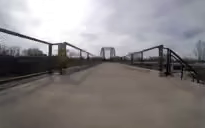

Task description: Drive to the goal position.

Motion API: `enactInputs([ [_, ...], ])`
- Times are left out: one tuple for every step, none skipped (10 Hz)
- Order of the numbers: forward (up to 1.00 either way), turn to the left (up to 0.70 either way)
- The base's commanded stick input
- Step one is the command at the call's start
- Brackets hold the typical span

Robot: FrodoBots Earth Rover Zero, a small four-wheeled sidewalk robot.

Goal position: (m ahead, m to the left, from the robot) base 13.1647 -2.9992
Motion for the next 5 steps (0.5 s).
enactInputs([
  [1.00,0.00],
  [1.00,0.00],
  [1.00,0.00],
  [1.00,0.00],
  [1.00,0.00],
])
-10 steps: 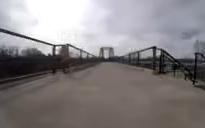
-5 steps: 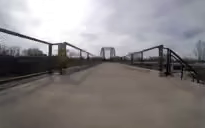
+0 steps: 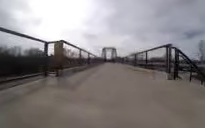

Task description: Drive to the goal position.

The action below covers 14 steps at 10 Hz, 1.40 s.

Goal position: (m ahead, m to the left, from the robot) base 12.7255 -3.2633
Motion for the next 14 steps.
enactInputs([
  [1.00,0.00],
  [1.00,0.00],
  [1.00,0.00],
  [1.00,0.00],
  [1.00,0.00],
  [1.00,-0.15],
  [1.00,-0.32],
  [1.00,-0.32],
  [1.00,-0.24],
  [1.00,-0.04],
  [1.00,0.00],
  [1.00,0.00],
  [1.00,0.00],
  [1.00,0.00],
])
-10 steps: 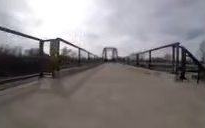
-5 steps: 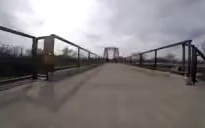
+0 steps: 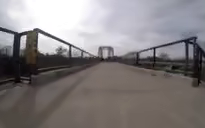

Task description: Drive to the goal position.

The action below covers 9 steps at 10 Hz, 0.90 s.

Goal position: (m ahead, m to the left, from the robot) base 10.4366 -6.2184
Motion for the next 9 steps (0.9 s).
enactInputs([
  [1.00,0.00],
  [1.00,0.00],
  [1.00,0.00],
  [1.00,0.00],
  [1.00,0.00],
  [1.00,0.00],
  [1.00,0.00],
  [1.00,0.00],
  [1.00,0.00],
])
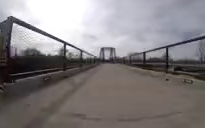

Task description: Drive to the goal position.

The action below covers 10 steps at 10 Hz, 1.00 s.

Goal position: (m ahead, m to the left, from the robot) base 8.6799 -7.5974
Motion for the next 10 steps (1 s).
enactInputs([
  [1.00,0.00],
  [1.00,0.00],
  [1.00,0.00],
  [1.00,0.00],
  [1.00,0.00],
  [1.00,0.00],
  [1.00,0.00],
  [1.00,0.00],
  [1.00,0.00],
  [1.00,-0.01],
])
